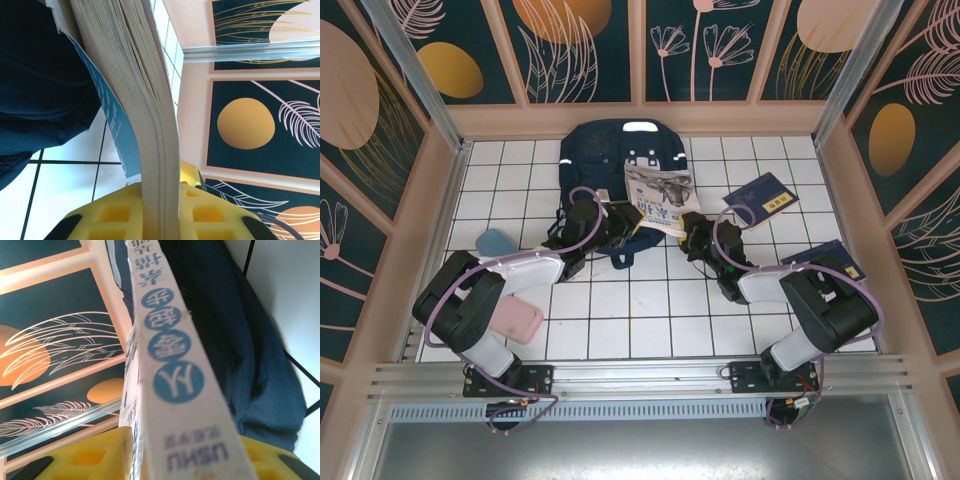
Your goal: Pack the student bag
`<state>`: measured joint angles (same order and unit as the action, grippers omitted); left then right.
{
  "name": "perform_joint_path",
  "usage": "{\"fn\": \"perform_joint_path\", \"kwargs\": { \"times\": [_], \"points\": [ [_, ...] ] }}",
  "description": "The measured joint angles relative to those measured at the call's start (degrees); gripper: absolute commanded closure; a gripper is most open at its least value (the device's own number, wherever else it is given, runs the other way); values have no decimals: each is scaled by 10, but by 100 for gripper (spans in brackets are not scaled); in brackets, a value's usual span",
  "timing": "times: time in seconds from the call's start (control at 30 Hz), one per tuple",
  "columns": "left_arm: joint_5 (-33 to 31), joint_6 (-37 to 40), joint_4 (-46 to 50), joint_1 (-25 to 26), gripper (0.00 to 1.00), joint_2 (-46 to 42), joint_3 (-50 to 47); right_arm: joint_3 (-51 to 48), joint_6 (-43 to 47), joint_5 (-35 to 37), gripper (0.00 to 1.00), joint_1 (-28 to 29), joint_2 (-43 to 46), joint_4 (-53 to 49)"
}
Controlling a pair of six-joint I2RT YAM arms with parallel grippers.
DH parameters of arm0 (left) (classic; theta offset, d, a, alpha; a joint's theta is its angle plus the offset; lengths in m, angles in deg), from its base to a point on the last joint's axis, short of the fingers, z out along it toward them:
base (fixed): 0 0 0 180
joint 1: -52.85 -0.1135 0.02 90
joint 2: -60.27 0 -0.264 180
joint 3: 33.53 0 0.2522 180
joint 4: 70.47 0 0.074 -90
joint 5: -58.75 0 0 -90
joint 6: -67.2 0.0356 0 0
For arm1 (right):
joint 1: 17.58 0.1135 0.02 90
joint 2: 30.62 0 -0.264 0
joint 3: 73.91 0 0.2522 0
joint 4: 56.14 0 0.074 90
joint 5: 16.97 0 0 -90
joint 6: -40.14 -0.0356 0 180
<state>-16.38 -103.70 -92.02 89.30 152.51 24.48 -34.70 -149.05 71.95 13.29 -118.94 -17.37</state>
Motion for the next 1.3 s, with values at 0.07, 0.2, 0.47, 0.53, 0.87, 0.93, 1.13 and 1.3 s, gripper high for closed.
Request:
{"fn": "perform_joint_path", "kwargs": {
  "times": [0.07, 0.2, 0.47, 0.53, 0.87, 0.93, 1.13, 1.3],
  "points": [
    [-1, 0, 1, 0, 76, -1, -2, 4, 3, 0, 75, 0, -9, 0],
    [-3, 7, 22, 0, 46, -6, -3, 7, 17, 0, 92, -5, -12, 0],
    [-57, 115, 207, 2, 24, -20, 66, 64, 183, -49, 100, -48, 57, -173],
    [-83, 156, 258, 2, 23, -20, 103, 77, 242, -64, 100, -73, 87, -219],
    [-177, 421, 478, 3, 22, 81, 327, 152, 484, -161, 100, -230, 232, -421],
    [-190, 466, 512, 3, 23, 119, 358, 174, 513, -174, 100, -246, 246, -452],
    [-244, 582, 616, 8, 25, 229, 442, 217, 562, -208, 100, -280, 264, -529],
    [-258, 677, 659, 11, 25, 284, 508, 221, 569, -222, 100, -298, 264, -568]
  ]
}}
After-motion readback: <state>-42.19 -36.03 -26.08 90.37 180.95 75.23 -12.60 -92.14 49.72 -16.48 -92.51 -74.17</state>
